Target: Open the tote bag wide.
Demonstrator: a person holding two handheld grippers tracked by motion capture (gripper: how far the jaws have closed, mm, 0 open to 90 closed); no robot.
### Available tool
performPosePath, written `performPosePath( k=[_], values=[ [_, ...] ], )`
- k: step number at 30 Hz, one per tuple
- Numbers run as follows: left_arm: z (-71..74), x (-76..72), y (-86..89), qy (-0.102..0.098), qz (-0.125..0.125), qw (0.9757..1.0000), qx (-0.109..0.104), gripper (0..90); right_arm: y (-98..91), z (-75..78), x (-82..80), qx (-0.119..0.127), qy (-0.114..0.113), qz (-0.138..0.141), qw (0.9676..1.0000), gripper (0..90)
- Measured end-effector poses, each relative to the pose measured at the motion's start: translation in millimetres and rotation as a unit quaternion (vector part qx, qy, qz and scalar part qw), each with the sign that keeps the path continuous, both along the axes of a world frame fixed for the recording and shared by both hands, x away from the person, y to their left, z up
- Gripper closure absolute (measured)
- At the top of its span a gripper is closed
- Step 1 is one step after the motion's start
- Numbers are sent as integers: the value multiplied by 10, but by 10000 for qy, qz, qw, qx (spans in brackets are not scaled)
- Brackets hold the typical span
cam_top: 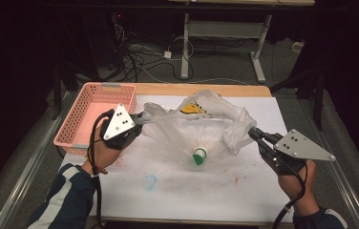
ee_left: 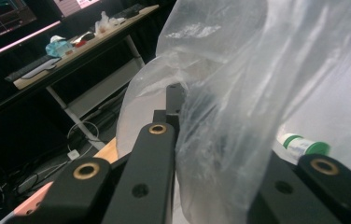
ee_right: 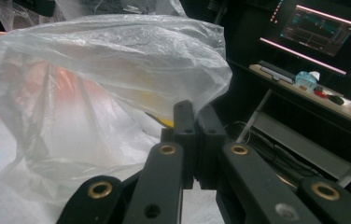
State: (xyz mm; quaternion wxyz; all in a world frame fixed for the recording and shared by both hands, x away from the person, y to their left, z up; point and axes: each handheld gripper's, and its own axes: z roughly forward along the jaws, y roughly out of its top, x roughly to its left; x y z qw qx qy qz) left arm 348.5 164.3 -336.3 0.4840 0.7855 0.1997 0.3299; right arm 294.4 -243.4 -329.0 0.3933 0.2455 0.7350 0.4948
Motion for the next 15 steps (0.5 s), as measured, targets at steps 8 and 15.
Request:
performPosePath(
  k=[8, 15],
  values=[
    [-198, 97, -157, 26, -36, 10000, -25, 852, 73, -233, 215, -181, 255, -8, 9995, 900],
    [-358, 234, -317, 106, -94, 9999, 45, 852, 79, -377, 429, -152, 427, -89, 9989, 900]
  ],
)
